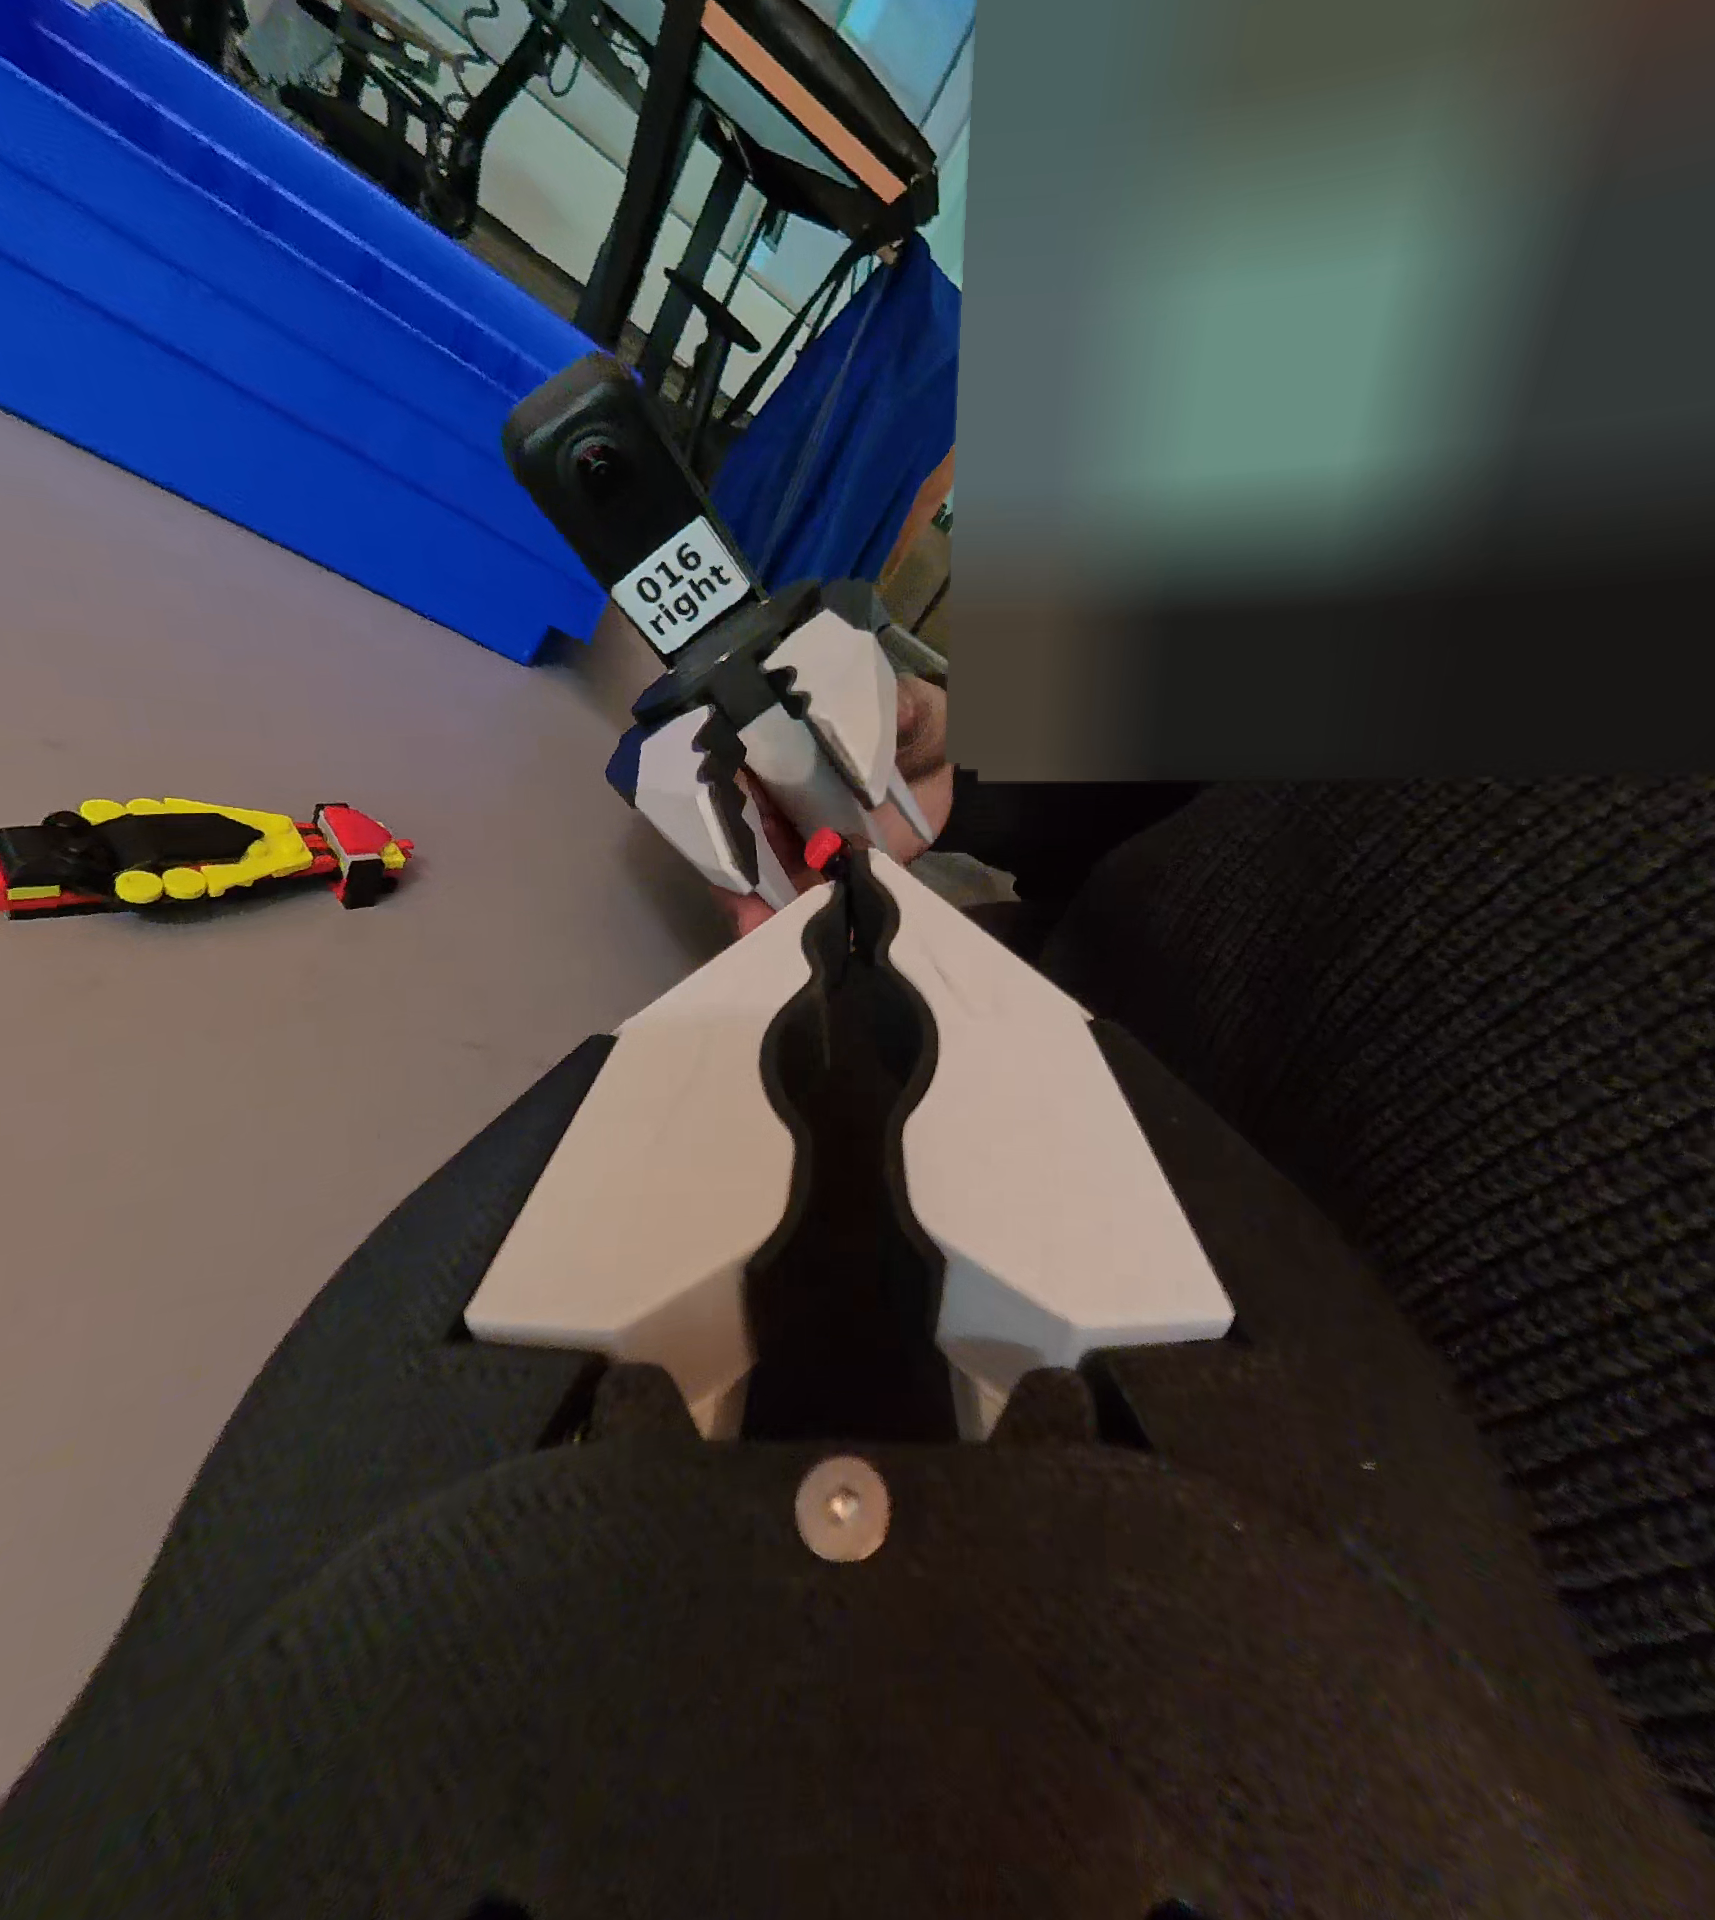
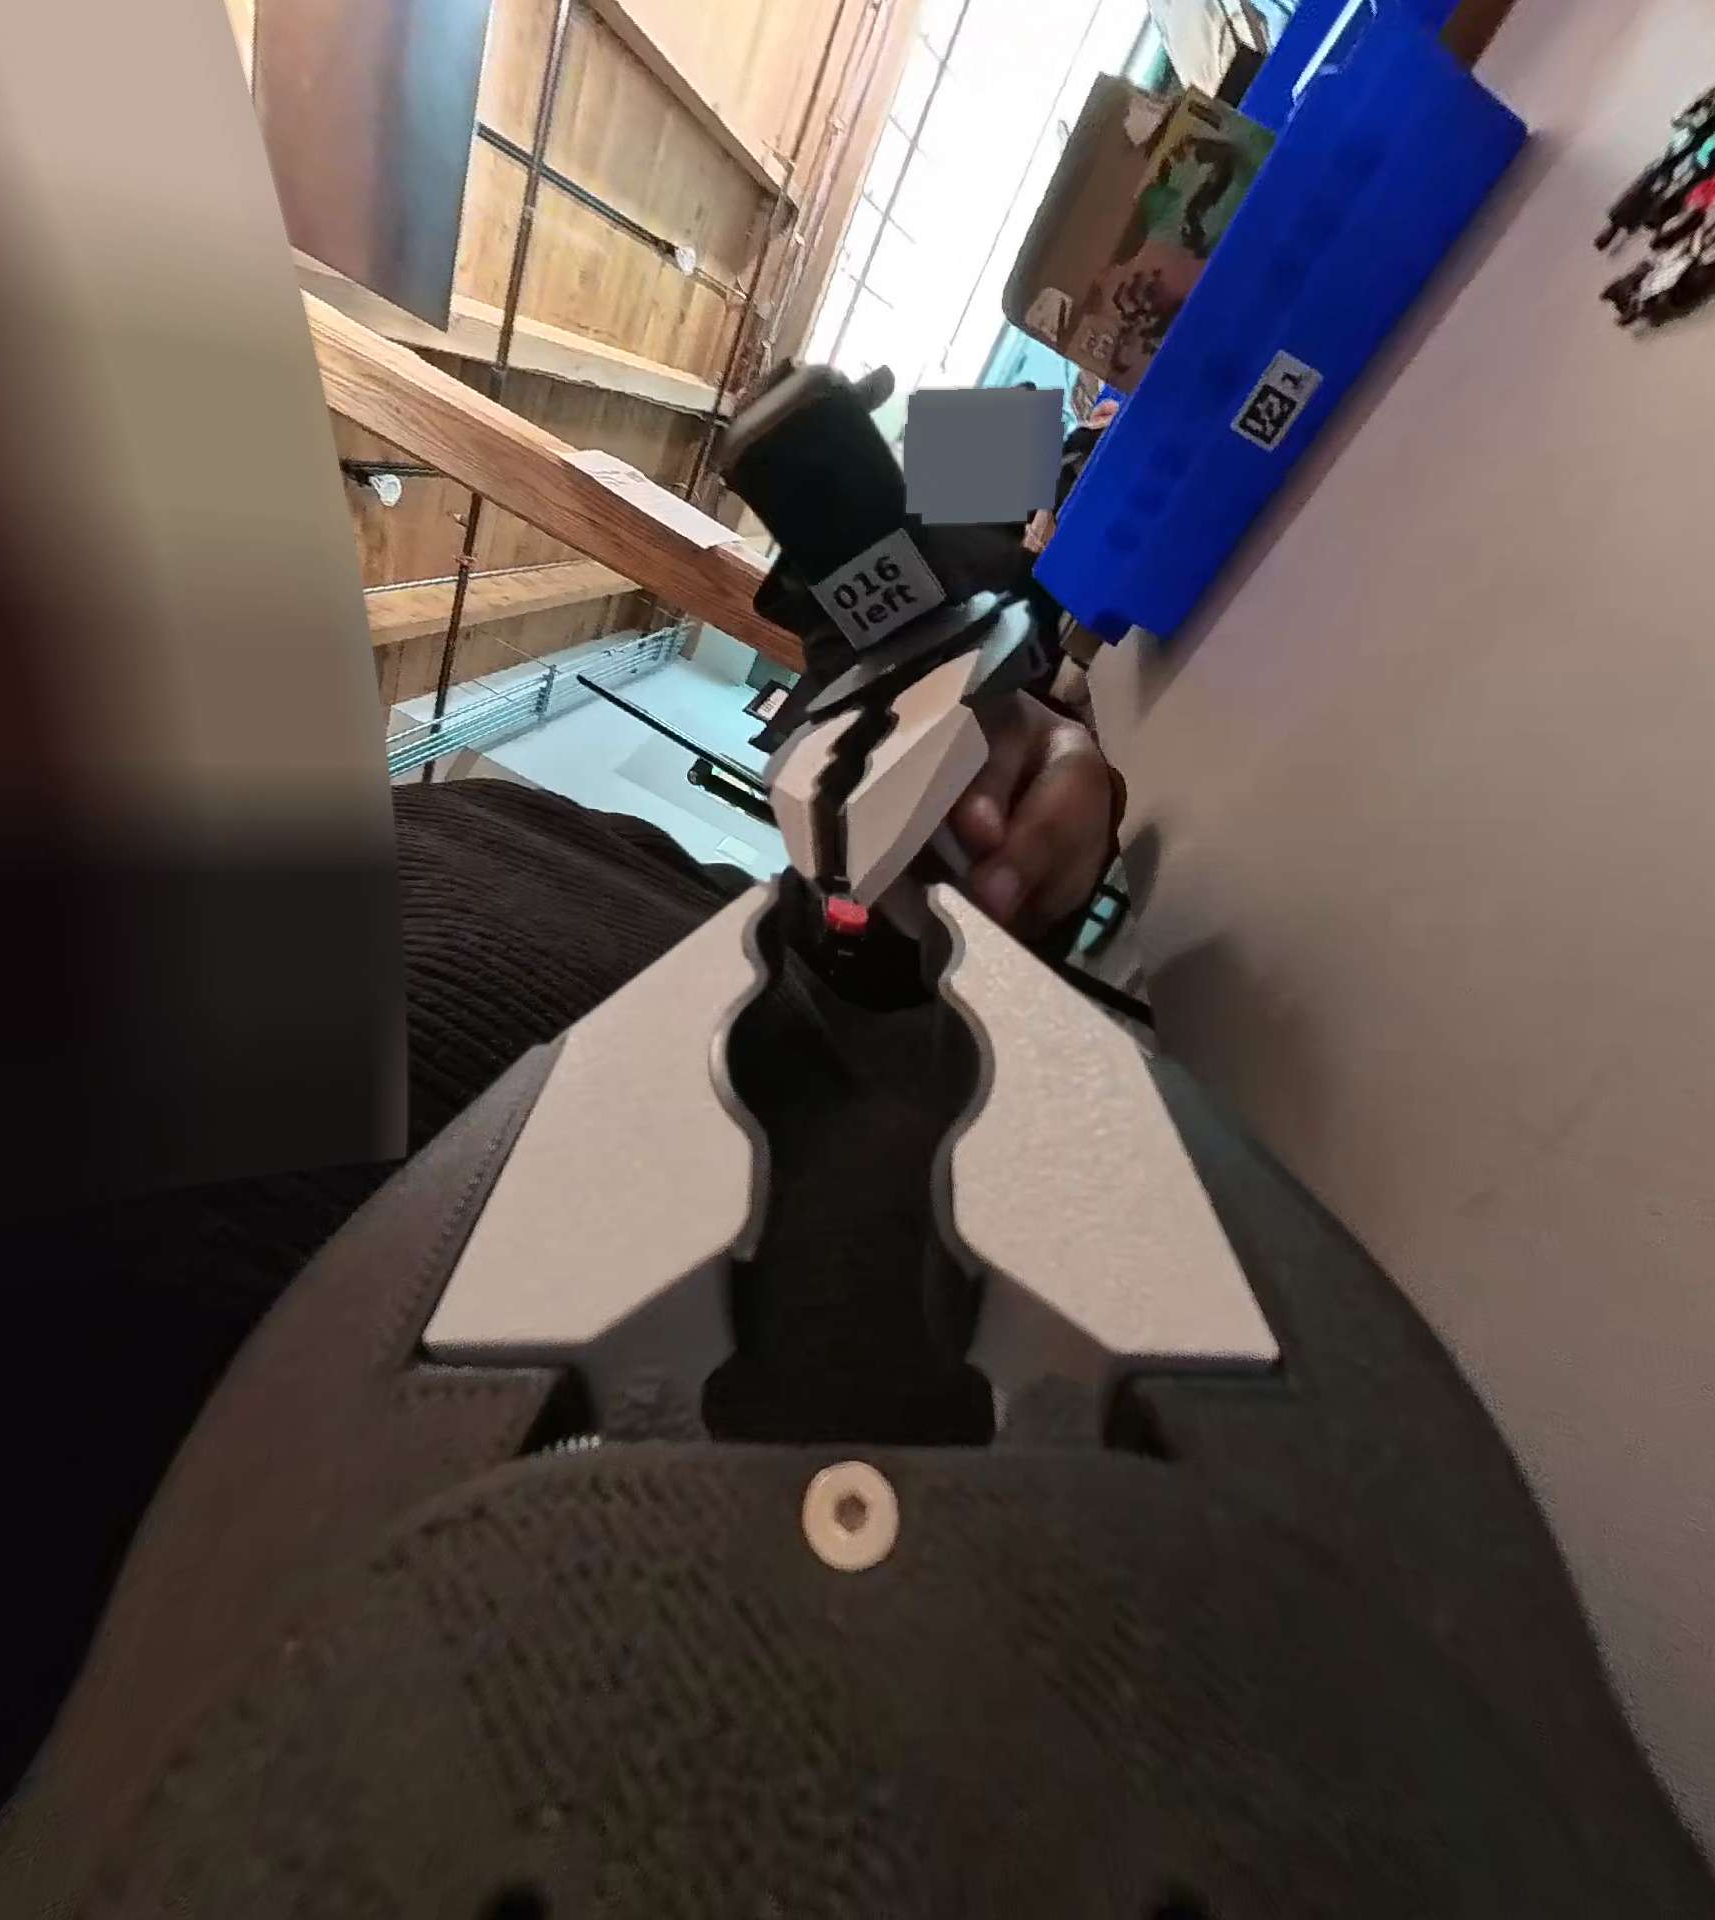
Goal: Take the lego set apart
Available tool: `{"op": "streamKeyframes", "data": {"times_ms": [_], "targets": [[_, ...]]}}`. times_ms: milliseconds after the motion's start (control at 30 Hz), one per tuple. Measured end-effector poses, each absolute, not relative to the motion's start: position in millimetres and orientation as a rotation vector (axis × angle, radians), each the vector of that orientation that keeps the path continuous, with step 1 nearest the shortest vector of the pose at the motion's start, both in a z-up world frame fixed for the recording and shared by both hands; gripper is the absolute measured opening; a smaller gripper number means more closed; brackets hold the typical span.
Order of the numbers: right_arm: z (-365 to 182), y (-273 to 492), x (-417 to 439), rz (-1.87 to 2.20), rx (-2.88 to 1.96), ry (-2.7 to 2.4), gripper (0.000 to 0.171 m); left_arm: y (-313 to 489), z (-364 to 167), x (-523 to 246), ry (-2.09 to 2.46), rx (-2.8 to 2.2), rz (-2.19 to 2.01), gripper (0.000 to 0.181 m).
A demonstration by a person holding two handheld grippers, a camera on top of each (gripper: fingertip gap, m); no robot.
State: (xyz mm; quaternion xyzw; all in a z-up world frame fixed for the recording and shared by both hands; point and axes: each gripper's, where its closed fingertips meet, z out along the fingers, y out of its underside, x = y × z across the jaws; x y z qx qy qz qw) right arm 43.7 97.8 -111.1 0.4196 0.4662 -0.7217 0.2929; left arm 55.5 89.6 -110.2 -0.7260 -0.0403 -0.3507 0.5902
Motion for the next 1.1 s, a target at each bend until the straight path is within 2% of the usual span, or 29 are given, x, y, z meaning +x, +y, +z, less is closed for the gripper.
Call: {"op": "streamKeyframes", "data": {"times_ms": [67,167,367,400,500,533,633,867,967,1033,1100], "targets": [[-115,94,47,-1.882,1.111,1.246,0.024,90,-111,57,-0.073,-1.699,-0.797,0.0],[-114,91,52,-1.855,1.076,1.23,0.009,89,-112,58,-0.066,-1.709,-0.786,0.0],[-112,94,49,-1.883,1.084,1.232,0.006,90,-113,57,-0.085,-1.711,-0.799,0.001],[-110,95,47,-1.905,1.09,1.242,0.006,91,-113,55,-0.115,-1.708,-0.807,0.005],[-105,97,42,-1.981,1.1,1.28,0.006,96,-116,43,-0.229,-1.705,-0.826,0.036],[-104,97,41,-2.0,1.11,1.296,0.006,96,-116,42,-0.244,-1.7,-0.86,0.041],[-104,97,36,-2.038,1.149,1.316,0.006,96,-114,42,-0.26,-1.681,-0.889,0.039],[-108,94,33,-2.047,1.196,1.372,0.006,96,-111,41,-0.252,-1.664,-0.876,0.007],[-107,93,35,-2.049,1.173,1.409,0.009,95,-112,42,-0.244,-1.67,-0.88,0.004],[-107,93,36,-2.049,1.153,1.434,0.021,95,-113,41,-0.248,-1.676,-0.878,0.004],[-109,96,35,-2.051,1.164,1.47,0.02,94,-113,41,-0.251,-1.673,-0.88,0.004]]}}
